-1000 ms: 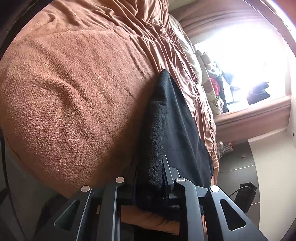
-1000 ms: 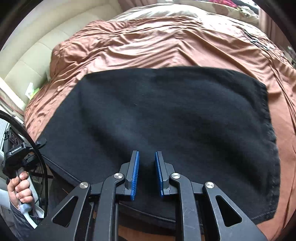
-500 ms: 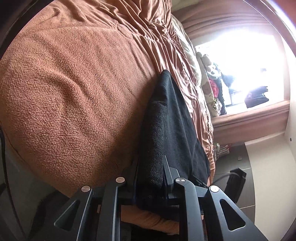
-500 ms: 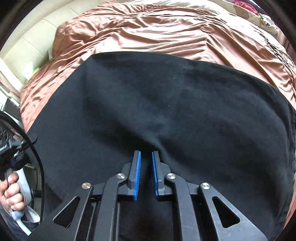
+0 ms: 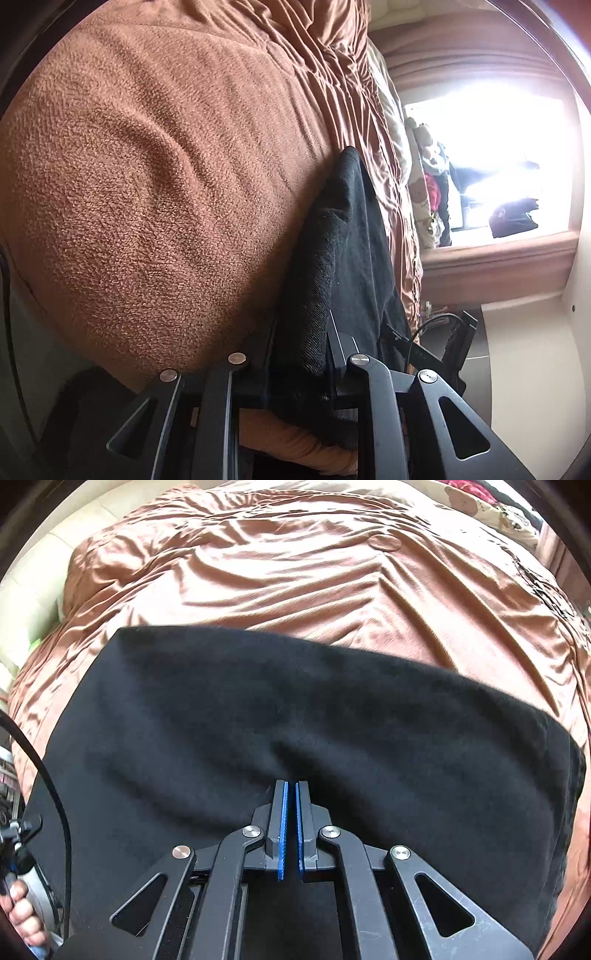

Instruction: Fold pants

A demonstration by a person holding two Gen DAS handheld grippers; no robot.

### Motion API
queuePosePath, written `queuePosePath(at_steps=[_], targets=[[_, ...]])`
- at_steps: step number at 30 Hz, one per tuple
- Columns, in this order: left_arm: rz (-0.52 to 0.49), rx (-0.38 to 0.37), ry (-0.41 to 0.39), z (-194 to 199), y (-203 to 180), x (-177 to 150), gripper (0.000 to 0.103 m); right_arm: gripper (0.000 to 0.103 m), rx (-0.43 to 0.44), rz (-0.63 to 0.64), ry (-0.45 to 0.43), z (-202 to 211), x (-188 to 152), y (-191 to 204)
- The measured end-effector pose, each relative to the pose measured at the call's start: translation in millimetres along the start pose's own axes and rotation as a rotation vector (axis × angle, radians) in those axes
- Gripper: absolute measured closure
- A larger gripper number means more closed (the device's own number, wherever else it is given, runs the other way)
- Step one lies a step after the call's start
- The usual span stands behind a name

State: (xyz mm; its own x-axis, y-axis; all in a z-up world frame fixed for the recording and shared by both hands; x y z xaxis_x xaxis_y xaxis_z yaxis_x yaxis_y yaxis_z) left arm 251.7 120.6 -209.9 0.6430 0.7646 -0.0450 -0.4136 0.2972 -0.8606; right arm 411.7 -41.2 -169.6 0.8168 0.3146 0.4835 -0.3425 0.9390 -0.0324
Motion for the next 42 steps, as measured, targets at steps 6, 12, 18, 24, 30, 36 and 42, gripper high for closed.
queuePosePath(at_steps=[6, 12, 18, 24, 30, 36, 42], targets=[[0.013, 0.005, -0.007, -1.5, 2.6, 0.7, 0.081, 0.103, -0.025, -0.050, -0.009, -9.4, 12.9, -10.0], [0.016, 0.007, -0.012, -4.8, 0.7, 1.7, 0.081, 0.103, -0.033, -0.066, -0.022, -16.4, 22.1, -19.4], [0.013, -0.002, -0.023, -3.6, 0.3, 0.5, 0.081, 0.103, -0.019, -0.103, -0.015, -18.7, 27.8, -23.9], [0.014, -0.020, -0.011, -1.5, 2.4, -1.1, 0.082, 0.103, 0.041, -0.122, -0.027, -0.8, 18.6, -18.5], [0.017, -0.043, -0.007, 2.7, 0.7, -2.5, 0.083, 0.103, 0.106, -0.079, -0.010, 8.0, -3.0, 4.1], [0.029, -0.047, 0.001, 4.6, 3.2, -4.0, 0.083, 0.103, 0.133, -0.044, 0.010, 6.9, -23.8, 21.8], [0.036, -0.050, -0.007, 7.9, 6.3, -8.0, 0.082, 0.103, 0.148, -0.038, 0.020, 20.5, -47.1, 29.4]])
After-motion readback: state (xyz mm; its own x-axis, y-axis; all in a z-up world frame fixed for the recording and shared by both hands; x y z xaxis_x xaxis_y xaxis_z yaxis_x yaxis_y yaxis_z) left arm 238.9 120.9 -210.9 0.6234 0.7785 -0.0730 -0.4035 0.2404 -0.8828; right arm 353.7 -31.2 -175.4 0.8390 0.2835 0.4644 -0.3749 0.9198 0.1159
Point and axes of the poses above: each gripper's, at about its wrist camera, not at the fingertips, and z roughly against the way its jaws point, y to its left, x to its top, the point moved 7 cm from there along -z, roughly the way its jaws point, and after that the axes turned 10 degrees about z, right-handed, at the moved point
